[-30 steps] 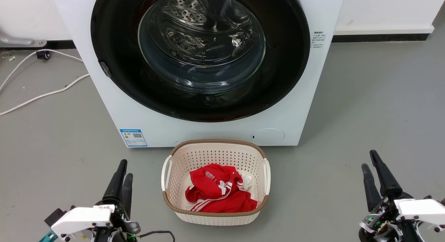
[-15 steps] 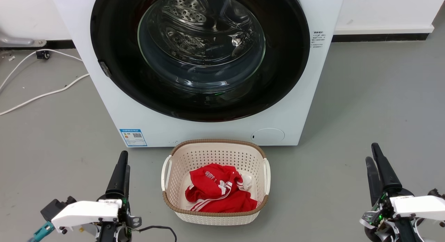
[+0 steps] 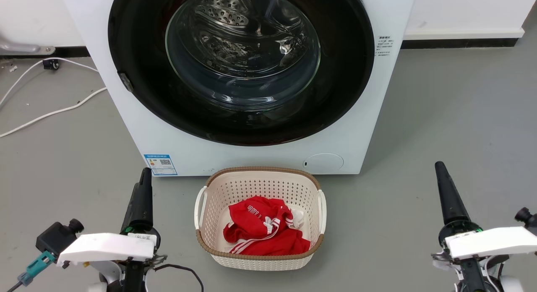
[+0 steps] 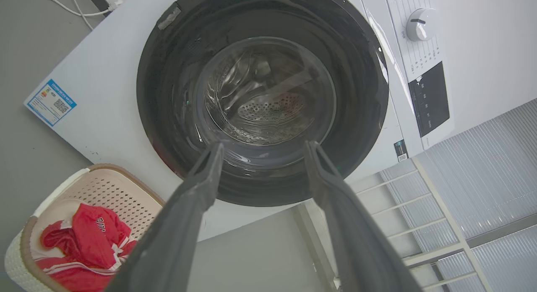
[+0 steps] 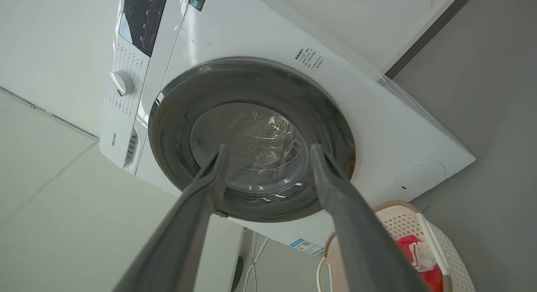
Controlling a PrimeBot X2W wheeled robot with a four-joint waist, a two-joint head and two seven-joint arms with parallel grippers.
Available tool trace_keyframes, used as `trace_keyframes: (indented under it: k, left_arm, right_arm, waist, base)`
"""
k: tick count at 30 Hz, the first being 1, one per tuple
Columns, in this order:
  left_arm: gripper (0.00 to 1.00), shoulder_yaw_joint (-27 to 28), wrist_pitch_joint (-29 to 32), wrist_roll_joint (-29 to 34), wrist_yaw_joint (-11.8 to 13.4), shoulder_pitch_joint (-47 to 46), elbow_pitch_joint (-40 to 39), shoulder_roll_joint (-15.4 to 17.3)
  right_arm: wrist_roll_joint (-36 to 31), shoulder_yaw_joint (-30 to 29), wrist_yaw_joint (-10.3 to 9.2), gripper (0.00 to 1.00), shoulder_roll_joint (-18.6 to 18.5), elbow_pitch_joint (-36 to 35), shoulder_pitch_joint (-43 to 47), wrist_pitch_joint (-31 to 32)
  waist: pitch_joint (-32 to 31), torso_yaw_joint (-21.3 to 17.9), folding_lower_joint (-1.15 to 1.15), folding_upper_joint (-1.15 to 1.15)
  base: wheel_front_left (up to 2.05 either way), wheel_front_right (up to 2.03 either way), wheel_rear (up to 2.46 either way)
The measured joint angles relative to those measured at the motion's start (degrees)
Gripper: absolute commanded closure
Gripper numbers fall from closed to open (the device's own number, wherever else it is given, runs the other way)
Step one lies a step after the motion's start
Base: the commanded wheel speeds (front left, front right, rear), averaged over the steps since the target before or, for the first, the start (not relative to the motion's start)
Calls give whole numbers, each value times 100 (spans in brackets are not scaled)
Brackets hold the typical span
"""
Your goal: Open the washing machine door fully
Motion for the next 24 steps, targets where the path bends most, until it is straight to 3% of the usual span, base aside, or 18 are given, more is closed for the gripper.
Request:
trace_keyframes:
  k: [10,24]
  left_arm:
    - [0,-88,-196,1131,104,1,-172,0]
    - [0,-288,-448,2560,234,36,-231,0]
  right_arm:
    - [-1589,134,0,0,12,-140,89,-192]
    - [-2927,101,1,0,25,-301,198,-250]
  waist:
    - [-1,12,0,0]
    - [-34,26,0,0]
  base:
    - [0,0,0]
    - [0,0,0]
